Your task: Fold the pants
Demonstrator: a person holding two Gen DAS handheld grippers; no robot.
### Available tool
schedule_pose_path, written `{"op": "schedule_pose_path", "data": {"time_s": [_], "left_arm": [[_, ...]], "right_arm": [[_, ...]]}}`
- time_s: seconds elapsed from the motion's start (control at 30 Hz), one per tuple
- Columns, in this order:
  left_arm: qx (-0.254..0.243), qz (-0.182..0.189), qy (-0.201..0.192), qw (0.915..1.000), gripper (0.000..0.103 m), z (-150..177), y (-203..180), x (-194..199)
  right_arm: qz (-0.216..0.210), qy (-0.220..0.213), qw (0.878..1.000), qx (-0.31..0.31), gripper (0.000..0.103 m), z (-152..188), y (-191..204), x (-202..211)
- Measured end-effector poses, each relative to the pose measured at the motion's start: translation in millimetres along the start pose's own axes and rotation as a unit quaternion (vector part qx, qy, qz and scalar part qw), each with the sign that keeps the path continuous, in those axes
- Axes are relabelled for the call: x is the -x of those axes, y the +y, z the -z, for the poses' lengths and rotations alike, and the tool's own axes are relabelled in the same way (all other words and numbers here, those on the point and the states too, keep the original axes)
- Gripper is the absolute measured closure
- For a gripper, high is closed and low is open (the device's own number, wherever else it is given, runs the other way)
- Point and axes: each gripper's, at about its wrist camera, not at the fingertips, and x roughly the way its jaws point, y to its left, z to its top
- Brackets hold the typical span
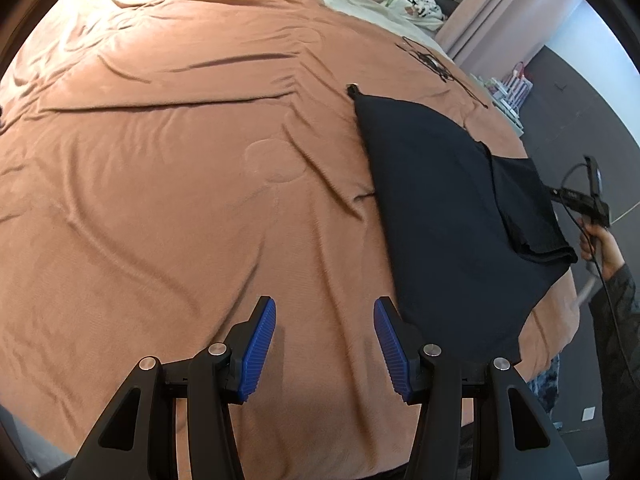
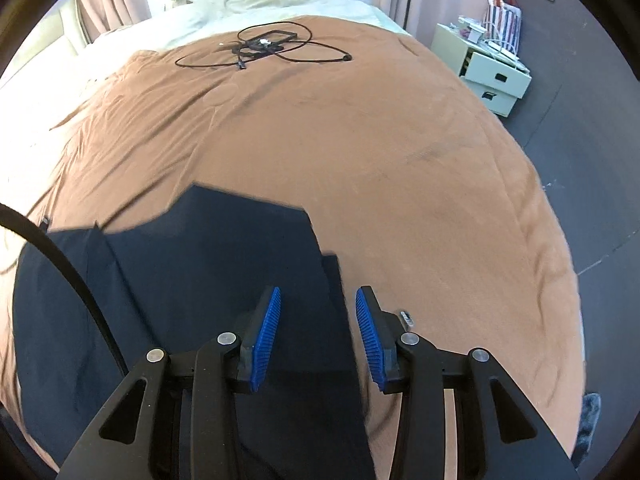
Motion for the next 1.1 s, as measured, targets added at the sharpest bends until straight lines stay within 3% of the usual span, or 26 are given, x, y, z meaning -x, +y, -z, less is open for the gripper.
{"op": "schedule_pose_path", "data": {"time_s": [0.23, 0.3, 0.33, 0.37, 0.47, 0.6, 0.67, 0.83, 1.1], "left_arm": [[-0.013, 0.012, 0.008, 0.9998, 0.049, -11.8, -14.2, -15.4], [-0.01, 0.014, 0.011, 0.9998, 0.049, -11.3, -12.1, -19.2], [-0.007, 0.015, 0.012, 0.9998, 0.049, -10.6, -10.2, -20.6], [-0.003, 0.016, 0.015, 0.9998, 0.049, -9.2, -7.4, -22.1], [0.007, 0.02, 0.014, 0.9997, 0.049, -8.8, -2.4, -20.5], [0.014, 0.02, 0.005, 0.9997, 0.049, -7.0, 1.7, -16.3], [0.014, 0.023, 0.005, 0.9996, 0.049, -5.5, 1.4, -15.5], [0.01, 0.02, 0.0, 0.9997, 0.049, -5.0, -0.3, -12.0], [0.007, 0.023, -0.004, 0.9997, 0.049, -1.6, -2.5, -4.0]], "right_arm": [[-0.02, 0.01, 1.0, -0.022, 0.066, -17.8, -3.4, -25.7], [-0.025, 0.012, 0.999, -0.028, 0.077, -20.1, -8.0, -30.2], [-0.029, 0.013, 0.999, -0.029, 0.095, -19.7, -7.8, -29.2], [-0.031, 0.011, 0.999, -0.028, 0.102, -20.2, -7.4, -25.8], [-0.016, -0.031, 0.999, -0.01, 0.102, -14.1, -0.5, 1.0], [0.039, -0.114, 0.993, 0.01, 0.102, -1.5, 8.5, 48.0], [0.055, -0.127, 0.99, 0.012, 0.099, 3.7, 9.4, 59.4], [0.051, -0.123, 0.99, 0.039, 0.068, 27.4, 20.0, 78.6], [0.005, -0.088, 0.989, 0.121, 0.067, 78.9, 44.6, 95.3]]}}
